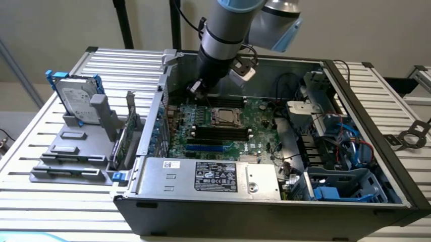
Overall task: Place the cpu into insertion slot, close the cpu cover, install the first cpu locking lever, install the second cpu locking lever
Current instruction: 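Install the first cpu locking lever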
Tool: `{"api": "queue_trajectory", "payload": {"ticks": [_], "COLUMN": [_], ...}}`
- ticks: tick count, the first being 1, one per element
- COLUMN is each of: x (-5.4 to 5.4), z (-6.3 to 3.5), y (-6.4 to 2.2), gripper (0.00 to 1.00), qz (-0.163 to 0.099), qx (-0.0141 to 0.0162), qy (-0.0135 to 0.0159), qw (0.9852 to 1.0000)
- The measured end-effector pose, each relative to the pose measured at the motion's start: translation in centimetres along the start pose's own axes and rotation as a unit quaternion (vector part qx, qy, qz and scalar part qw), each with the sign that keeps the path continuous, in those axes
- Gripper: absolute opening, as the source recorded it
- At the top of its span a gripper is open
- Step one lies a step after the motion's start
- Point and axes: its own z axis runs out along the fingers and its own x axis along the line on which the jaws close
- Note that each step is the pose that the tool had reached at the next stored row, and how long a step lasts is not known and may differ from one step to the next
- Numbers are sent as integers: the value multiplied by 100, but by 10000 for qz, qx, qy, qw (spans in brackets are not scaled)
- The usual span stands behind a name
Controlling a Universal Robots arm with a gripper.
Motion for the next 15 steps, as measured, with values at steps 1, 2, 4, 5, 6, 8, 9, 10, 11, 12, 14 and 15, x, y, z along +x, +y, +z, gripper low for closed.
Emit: {"api": "queue_trajectory", "payload": {"ticks": [1,2,4,5,6,8,9,10,11,12,14,15], "x": [0,0,-3,-9,-18,-56,-75,-94,-109,-120,-133,-137], "z": [0,0,1,1,0,-5,-7,-10,-13,-17,-25,-27], "y": [0,0,-2,-4,-5,-10,-13,-16,-22,-28,-43,-49], "gripper": [11,11,11,11,11,11,11,11,11,11,11,11], "qz": [90,169,273,295,307,313,313,315,319,323,352,377], "qx": [-7,-12,-12,-2,20,75,101,127,153,180,232,251], "qy": [27,50,87,101,116,137,146,152,159,172,226,256], "qw": [10000,9998,9996,9995,9995,9994,9994,9993,9992,9992,9989,9986]}}
